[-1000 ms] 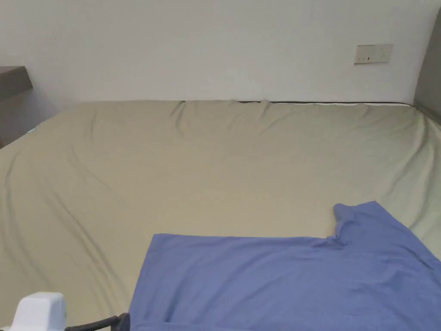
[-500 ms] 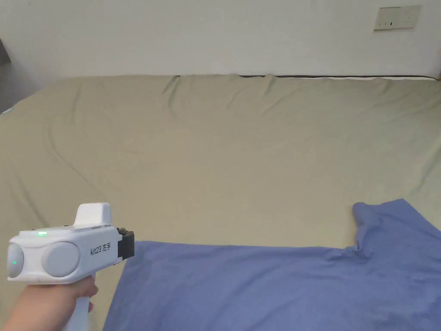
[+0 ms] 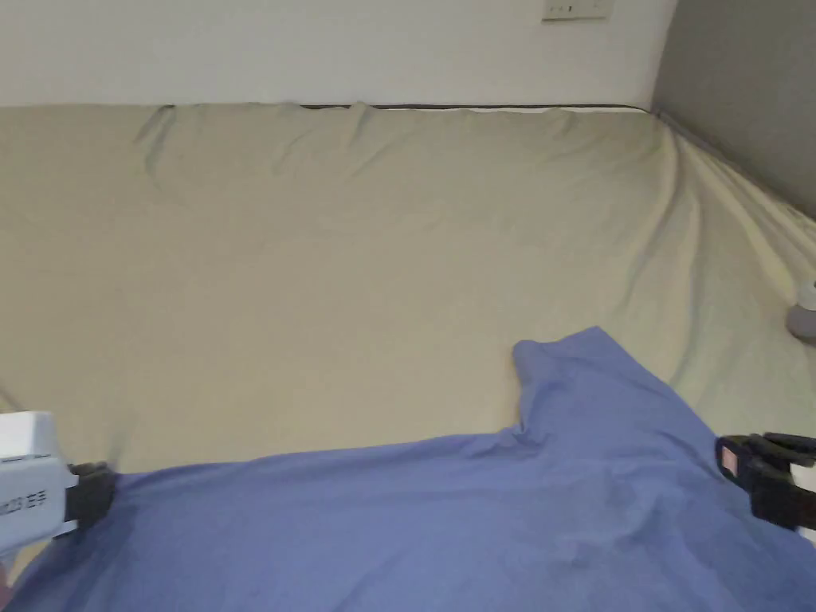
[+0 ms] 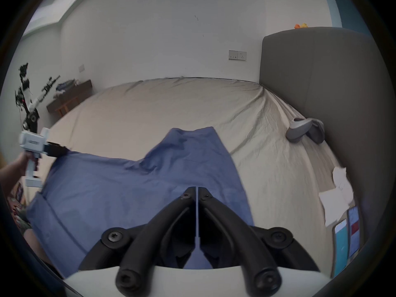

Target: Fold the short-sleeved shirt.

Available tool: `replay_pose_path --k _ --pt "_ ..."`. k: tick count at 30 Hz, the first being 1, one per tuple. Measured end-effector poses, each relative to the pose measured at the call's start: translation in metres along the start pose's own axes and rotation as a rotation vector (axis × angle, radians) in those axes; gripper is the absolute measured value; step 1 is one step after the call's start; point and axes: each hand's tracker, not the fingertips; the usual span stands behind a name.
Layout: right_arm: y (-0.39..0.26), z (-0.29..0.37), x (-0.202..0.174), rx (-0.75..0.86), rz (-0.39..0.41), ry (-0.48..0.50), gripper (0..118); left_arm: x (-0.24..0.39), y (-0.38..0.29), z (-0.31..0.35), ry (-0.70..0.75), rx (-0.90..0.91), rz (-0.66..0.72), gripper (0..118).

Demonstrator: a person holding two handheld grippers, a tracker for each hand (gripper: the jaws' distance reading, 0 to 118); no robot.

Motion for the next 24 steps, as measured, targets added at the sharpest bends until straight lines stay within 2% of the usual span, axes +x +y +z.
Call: replay_pose_path --k 1,2,3,4,7,8,10,12,13,14,15,16,17,18,19,24 --pt "0.007 -0.012 0.002 -0.014 0.034 -0.029 49 0.000 0.001 0.008 -0.031 0.017 0.018 4" --pt "0.016 -0.027 0.007 -0.017 0.076 -0.059 94 0.001 0.002 0.018 -0.066 0.030 0.037 4" --pt "0.024 -0.043 0.012 -0.034 0.086 -0.071 115 0.001 0.002 0.026 -0.071 0.044 0.025 4" --pt "0.026 -0.064 0.021 -0.051 0.057 -0.074 118 0.003 0.003 0.034 -0.074 0.059 0.017 4" --pt "0.036 -0.116 0.045 -0.117 -0.060 -0.071 113 0.007 0.002 0.051 -0.074 0.085 -0.024 4" --pt "0.034 -0.133 0.050 -0.122 -0.077 -0.077 110 0.008 0.002 0.055 -0.076 0.085 -0.032 4" --pt "0.023 -0.155 0.054 -0.093 -0.056 -0.135 98 0.008 0.000 0.059 -0.077 0.084 -0.032 4" --pt "0.008 -0.168 0.052 -0.228 -0.058 -0.113 63 0.003 -0.003 0.055 -0.068 0.068 -0.028 4" --pt "-0.001 -0.169 0.051 -0.269 -0.129 -0.020 57 0.002 -0.004 0.057 -0.063 0.063 -0.026 4" --pt "0.009 -0.153 0.051 -0.075 -0.077 -0.117 42 0.000 -0.005 0.059 -0.061 0.057 -0.025 4" --pt "0.010 -0.150 0.052 -0.137 -0.092 -0.040 0 -0.004 -0.007 0.060 -0.061 0.056 -0.024 3" --pt "0.009 -0.143 0.048 -0.195 -0.127 -0.037 0 -0.007 -0.007 0.063 -0.062 0.057 -0.015 3" --pt "0.012 -0.134 0.046 -0.163 -0.104 -0.077 0 -0.010 -0.007 0.069 -0.063 0.061 0.000 3" --pt "0.014 -0.119 0.045 -0.121 -0.046 -0.087 0 -0.014 -0.006 0.077 -0.071 0.074 0.012 3" --pt "0.016 -0.106 0.046 -0.090 -0.030 -0.083 0 -0.015 -0.007 0.086 -0.078 0.094 0.025 3" --pt "0.033 -0.001 0.039 0.015 -0.043 -0.051 0 -0.020 -0.018 0.148 -0.115 0.175 0.027 3"
